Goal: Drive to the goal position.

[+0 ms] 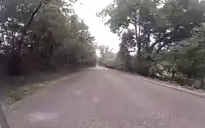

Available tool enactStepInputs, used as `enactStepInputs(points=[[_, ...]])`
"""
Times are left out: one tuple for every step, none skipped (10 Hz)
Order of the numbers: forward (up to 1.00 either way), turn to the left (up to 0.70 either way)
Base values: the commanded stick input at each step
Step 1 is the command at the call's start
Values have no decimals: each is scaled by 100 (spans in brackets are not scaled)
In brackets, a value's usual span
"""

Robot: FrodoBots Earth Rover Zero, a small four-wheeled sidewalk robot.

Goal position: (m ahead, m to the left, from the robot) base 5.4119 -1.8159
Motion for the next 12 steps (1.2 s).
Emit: enactStepInputs(points=[[70,0],[70,0],[70,0],[70,0],[70,0],[70,0],[70,0],[70,0],[70,0],[70,0],[70,0],[70,0]])
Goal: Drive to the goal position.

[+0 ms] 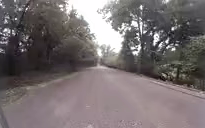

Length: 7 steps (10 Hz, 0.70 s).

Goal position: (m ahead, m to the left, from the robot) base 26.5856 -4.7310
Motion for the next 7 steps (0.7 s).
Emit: enactStepInputs(points=[[70,0],[70,0],[70,0],[70,0],[70,0],[70,0],[70,0]])
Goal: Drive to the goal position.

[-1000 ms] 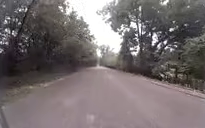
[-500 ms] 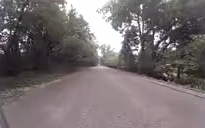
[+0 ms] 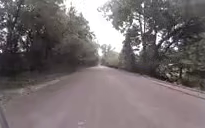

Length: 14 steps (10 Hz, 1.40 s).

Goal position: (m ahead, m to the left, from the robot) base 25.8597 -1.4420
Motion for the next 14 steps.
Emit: enactStepInputs(points=[[70,0],[70,0],[70,0],[70,0],[70,0],[70,0],[70,0],[70,0],[70,0],[70,0],[70,0],[70,0],[70,0],[70,0]])
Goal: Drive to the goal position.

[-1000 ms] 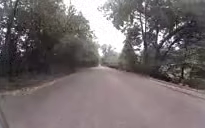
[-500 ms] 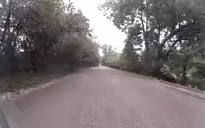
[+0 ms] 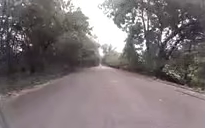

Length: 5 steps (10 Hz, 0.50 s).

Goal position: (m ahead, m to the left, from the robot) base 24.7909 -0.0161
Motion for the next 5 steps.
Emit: enactStepInputs(points=[[70,0],[70,0],[70,0],[70,0],[70,0]])
